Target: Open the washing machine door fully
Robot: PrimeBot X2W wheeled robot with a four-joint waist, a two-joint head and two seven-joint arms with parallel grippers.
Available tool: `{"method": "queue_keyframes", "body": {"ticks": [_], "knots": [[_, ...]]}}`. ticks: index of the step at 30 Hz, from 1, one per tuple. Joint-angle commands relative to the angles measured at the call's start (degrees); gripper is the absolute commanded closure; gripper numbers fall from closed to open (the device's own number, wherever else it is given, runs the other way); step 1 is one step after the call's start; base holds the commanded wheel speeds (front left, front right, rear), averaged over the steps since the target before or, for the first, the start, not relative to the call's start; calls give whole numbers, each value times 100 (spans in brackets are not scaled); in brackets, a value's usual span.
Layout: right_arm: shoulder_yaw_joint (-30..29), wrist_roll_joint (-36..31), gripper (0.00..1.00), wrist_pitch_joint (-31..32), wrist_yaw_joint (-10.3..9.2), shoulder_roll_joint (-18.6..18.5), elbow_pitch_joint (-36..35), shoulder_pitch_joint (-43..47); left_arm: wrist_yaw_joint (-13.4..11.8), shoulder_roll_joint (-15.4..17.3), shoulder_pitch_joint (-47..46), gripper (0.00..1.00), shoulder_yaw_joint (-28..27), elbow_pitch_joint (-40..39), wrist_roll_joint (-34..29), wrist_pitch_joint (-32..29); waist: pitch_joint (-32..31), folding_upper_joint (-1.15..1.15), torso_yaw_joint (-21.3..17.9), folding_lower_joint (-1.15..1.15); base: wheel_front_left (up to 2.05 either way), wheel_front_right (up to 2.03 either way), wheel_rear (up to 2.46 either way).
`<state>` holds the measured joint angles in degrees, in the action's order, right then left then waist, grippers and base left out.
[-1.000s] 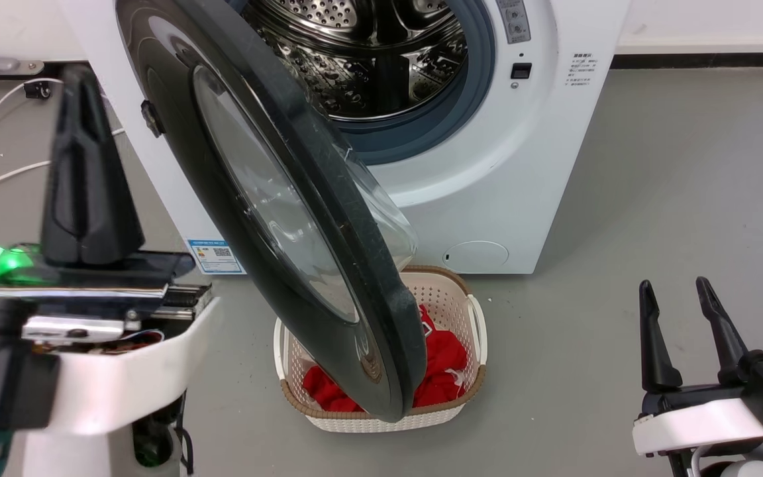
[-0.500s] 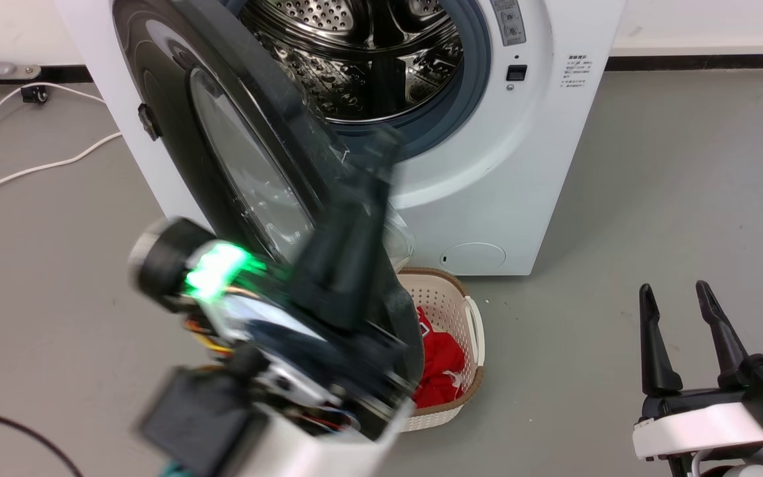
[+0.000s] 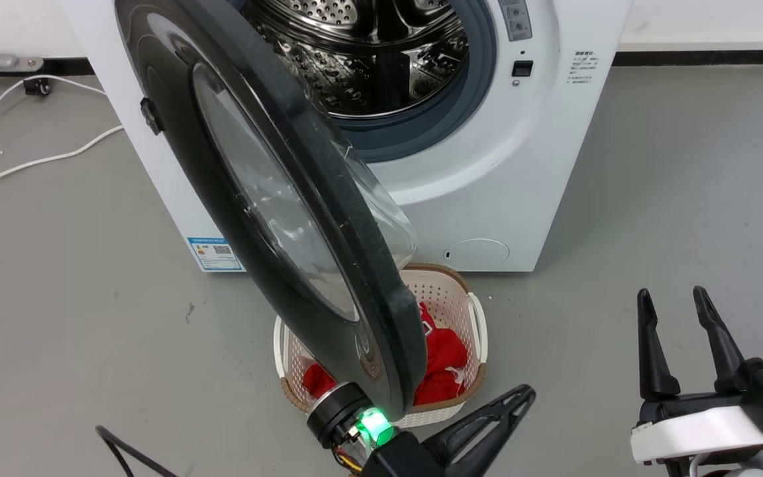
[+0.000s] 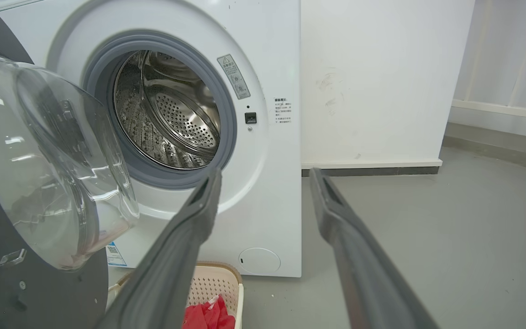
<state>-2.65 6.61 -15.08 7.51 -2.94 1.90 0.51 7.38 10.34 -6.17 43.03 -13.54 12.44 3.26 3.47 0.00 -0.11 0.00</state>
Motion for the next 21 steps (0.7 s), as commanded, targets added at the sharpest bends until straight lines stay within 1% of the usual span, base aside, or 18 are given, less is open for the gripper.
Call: {"method": "queue_keyframes", "body": {"ticks": [1, 10, 12, 21], "knots": [[14, 25, 0, -6, -4, 11, 11, 3, -3, 22, -20, 100, 11, 198, 15, 26, 28, 0, 10, 0, 0, 0, 0], [56, 49, 0, -6, -4, 12, 59, -92, -288, -167, -400, 100, -396, 932, 69, 393, 97, 0, -37, 0, 0, 0, 0], [61, 59, 0, -6, -4, 12, 66, -97, -303, -186, -454, 100, -429, 998, 74, 421, 108, 0, -45, 0, 0, 0, 0], [109, 145, 0, -7, -4, 12, 146, -157, -510, -361, -786, 100, -682, 1559, 166, 641, 167, 0, -131, 0, 0, 0, 0]]}}
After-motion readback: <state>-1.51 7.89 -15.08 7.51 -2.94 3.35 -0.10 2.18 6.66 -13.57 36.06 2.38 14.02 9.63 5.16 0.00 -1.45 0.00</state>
